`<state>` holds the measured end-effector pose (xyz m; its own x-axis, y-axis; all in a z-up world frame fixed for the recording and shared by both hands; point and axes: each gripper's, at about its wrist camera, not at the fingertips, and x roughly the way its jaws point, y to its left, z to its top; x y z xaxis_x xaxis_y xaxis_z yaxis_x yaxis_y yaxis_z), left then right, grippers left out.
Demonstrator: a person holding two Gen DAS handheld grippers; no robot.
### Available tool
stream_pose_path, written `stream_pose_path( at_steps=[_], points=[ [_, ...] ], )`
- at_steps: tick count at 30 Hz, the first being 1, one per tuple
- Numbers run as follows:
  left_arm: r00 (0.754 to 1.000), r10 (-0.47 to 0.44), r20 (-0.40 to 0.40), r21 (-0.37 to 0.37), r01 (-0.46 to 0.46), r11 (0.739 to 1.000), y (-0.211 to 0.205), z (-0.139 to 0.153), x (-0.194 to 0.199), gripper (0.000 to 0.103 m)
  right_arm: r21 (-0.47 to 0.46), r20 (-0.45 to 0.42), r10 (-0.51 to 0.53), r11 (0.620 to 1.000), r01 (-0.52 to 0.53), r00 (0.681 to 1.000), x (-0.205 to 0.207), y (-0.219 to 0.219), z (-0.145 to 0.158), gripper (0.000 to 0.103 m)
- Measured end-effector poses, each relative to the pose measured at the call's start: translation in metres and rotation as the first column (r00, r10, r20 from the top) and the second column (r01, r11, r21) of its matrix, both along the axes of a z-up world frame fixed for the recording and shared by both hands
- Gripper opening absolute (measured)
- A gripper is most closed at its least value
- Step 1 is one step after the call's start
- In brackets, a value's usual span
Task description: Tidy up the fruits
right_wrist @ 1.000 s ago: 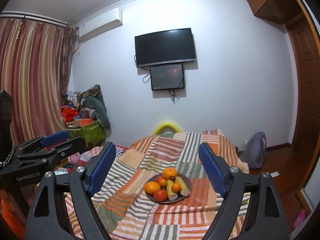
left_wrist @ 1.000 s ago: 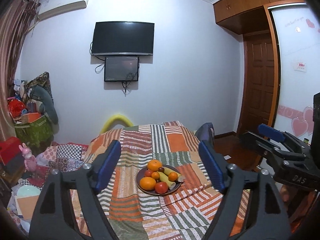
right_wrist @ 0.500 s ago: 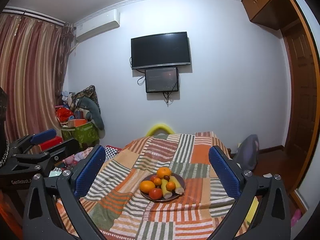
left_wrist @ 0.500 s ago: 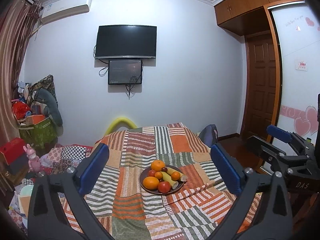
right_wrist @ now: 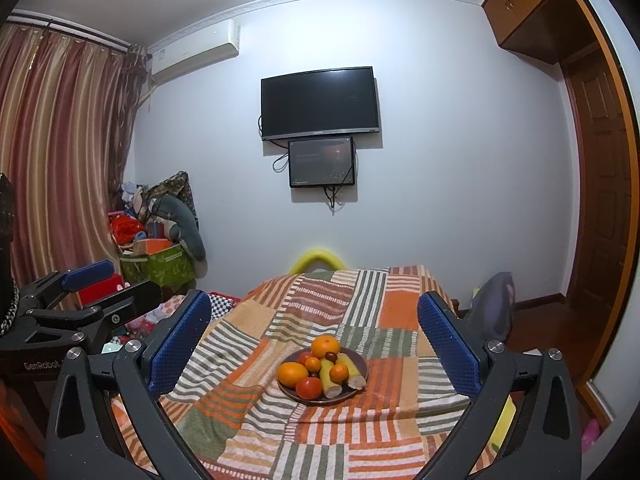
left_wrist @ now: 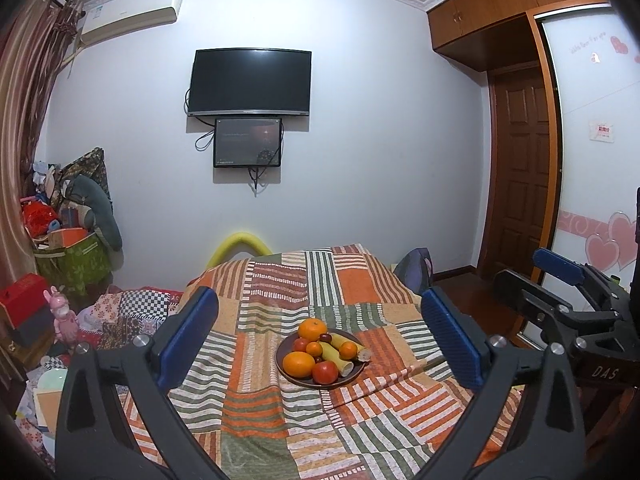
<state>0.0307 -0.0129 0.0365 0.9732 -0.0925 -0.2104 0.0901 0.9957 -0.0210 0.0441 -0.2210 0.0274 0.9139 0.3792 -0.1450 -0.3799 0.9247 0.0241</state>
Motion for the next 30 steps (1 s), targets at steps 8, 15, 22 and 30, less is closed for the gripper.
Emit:
stream_pose_path(
  at_steps=[8,15,22,30],
  points=[
    [1.0,-0.001,-0.004,-0.001,0.001,1.0,-0.0005,0.0012,0.0004,0.103,0.007,-0.001,0.002,1.0,-0.002,1.0,0.0,-0.0026,0.0003,0.103],
    [1.0,0.001,-0.003,-0.002,-0.001,1.0,-0.0006,0.0023,0.0008,0.103,0.006,0.003,0.0,1.0,0.0,1.0,-0.002,-0.0026,0.0025,0.103],
    [1.0,-0.003,-0.008,-0.006,0.003,1.0,-0.0008,0.002,0.0019,0.103,0.001,0.004,-0.006,1.0,0.006,1.0,-0.0015,-0.0014,0.0028,0.103],
    [1.0,-0.004,-0.009,-0.007,0.004,1.0,-0.0002,0.0016,0.0014,0.103,-0.002,0.005,-0.012,1.0,0.012,1.0,-0.0006,-0.0006,0.0015,0.103]
  ],
)
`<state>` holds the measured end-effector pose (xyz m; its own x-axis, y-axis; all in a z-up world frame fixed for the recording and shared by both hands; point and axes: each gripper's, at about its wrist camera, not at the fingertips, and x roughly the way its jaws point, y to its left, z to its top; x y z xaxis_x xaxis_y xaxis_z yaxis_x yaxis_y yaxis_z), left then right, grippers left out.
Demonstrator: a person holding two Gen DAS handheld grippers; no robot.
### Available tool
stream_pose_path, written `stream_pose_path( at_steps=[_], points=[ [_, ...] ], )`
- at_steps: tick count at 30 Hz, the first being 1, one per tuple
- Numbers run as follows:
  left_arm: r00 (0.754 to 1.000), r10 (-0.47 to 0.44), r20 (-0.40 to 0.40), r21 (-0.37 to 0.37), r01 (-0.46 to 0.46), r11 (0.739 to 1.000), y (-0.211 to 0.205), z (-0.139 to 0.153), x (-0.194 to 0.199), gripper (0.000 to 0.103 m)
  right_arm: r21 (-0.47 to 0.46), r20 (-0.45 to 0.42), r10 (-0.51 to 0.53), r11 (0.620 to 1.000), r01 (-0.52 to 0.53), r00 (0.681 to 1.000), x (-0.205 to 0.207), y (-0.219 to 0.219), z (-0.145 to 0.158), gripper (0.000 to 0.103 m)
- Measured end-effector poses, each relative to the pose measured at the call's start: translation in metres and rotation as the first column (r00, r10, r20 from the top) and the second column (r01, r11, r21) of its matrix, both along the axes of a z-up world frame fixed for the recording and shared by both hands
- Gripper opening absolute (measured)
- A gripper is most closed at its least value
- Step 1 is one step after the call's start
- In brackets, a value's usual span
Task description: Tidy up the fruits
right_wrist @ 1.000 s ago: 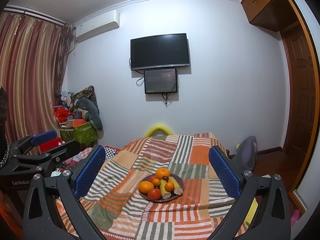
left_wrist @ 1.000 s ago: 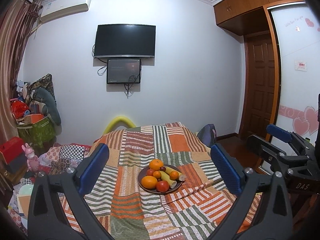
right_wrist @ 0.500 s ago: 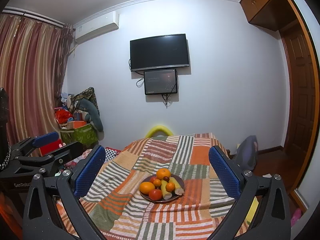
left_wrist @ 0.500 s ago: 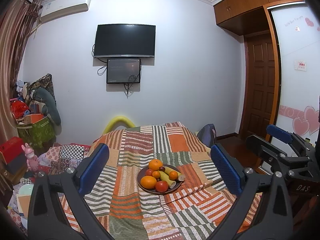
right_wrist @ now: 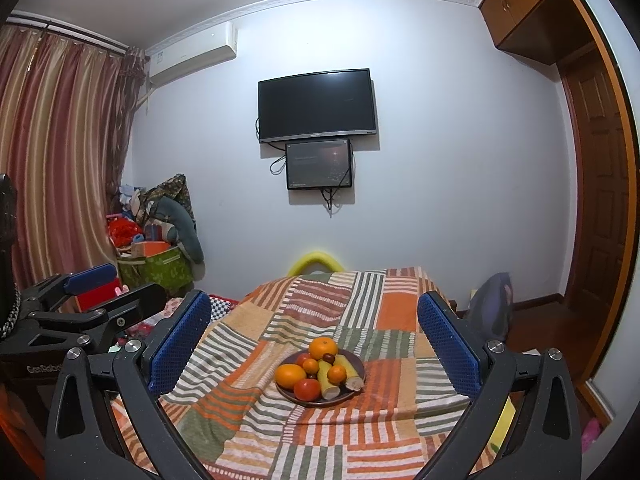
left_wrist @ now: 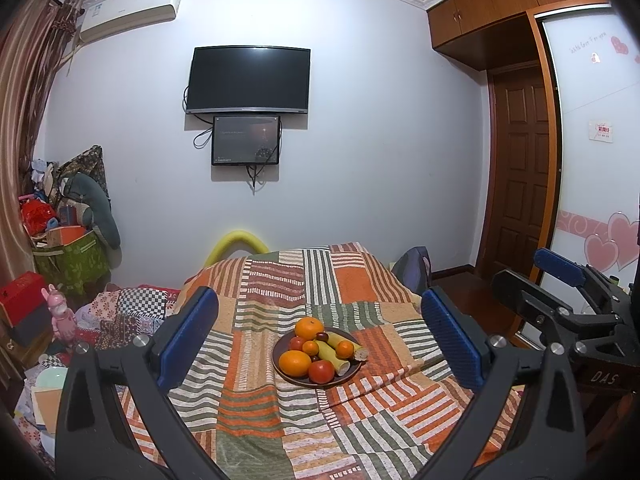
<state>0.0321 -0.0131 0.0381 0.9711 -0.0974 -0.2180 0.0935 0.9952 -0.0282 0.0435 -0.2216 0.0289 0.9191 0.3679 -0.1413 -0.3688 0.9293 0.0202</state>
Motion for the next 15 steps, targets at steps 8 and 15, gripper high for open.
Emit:
stream_pose_path(
  at_steps=[8,15],
  points=[
    [1.0,-0.013,-0.015,-0.013,0.012,1.0,0.0001,-0.0017,0.003,0.103,-0.005,0.0,-0.001,1.0,0.001,1.0,0.0,-0.0002,-0.0003,0.103],
    [1.0,-0.016,-0.019,-0.013,0.016,1.0,0.0002,-0.0029,0.0042,0.103,-0.005,0.0,-0.003,1.0,0.003,1.0,0.0002,-0.0007,0.0007,0.103]
  ],
)
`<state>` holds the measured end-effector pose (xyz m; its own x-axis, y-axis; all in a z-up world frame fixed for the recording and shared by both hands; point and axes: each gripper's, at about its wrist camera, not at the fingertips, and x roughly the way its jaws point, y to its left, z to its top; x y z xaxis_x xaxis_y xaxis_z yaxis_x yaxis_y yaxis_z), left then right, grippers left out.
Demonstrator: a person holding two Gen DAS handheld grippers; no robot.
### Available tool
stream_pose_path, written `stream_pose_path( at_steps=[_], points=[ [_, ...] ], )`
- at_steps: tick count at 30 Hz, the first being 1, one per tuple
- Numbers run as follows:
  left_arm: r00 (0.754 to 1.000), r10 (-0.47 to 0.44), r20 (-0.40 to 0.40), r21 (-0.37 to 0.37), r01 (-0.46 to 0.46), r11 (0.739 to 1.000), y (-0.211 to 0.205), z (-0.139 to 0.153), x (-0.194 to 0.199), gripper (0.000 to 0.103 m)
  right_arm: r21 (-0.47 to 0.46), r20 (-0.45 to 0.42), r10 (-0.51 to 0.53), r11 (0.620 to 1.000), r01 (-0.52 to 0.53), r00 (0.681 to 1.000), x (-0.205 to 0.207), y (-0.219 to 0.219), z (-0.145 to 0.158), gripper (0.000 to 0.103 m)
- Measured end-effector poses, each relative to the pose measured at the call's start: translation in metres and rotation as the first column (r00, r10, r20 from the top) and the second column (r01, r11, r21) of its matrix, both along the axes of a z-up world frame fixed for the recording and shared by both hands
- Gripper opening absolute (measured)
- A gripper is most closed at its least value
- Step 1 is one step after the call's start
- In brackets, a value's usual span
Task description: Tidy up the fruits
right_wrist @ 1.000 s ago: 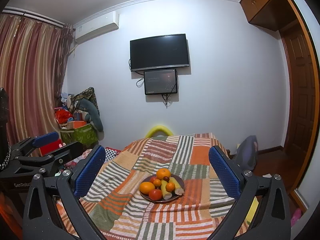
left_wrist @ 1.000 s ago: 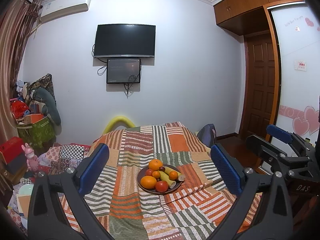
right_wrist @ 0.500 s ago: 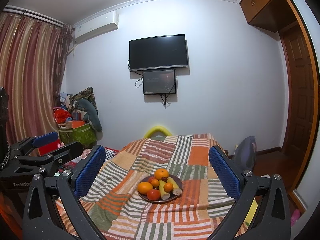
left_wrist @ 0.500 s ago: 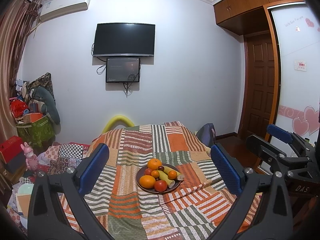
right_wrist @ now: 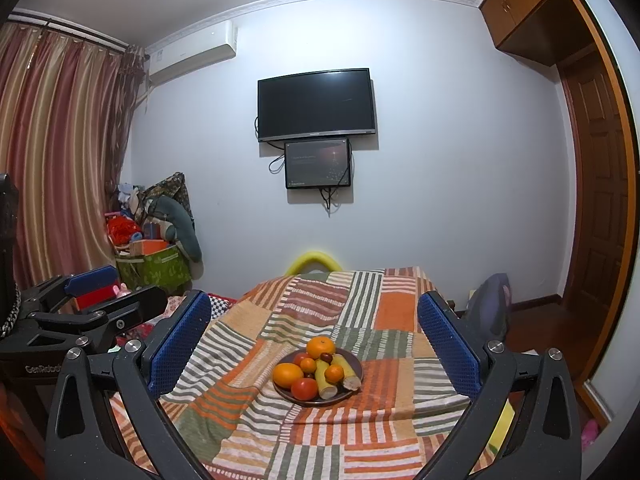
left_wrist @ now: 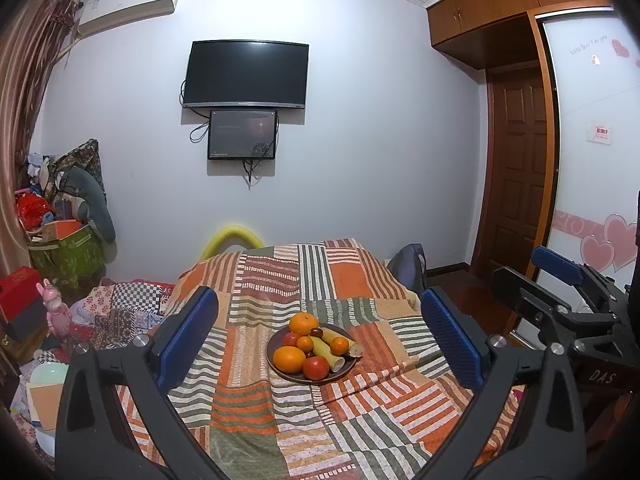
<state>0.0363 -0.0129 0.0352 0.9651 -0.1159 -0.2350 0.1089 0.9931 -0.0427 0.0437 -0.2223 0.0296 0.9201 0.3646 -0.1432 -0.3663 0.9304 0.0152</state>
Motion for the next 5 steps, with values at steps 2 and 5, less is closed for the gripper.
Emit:
stream_pose_path(
  at_steps=[2,5],
  points=[
    [1.0,0.002,-0.001,0.003,-0.002,1.0,0.0001,-0.0002,0.0004,0.103,0.0,-0.001,0.0,1.0,0.0,1.0,0.0002,-0.0001,0.0,0.103],
    [1.0,0.002,-0.007,0.003,-0.002,1.0,0.0007,-0.0016,0.0016,0.103,-0.001,-0.002,0.0,1.0,0.0,1.0,0.0005,-0.0011,0.0003,0.103]
  ],
)
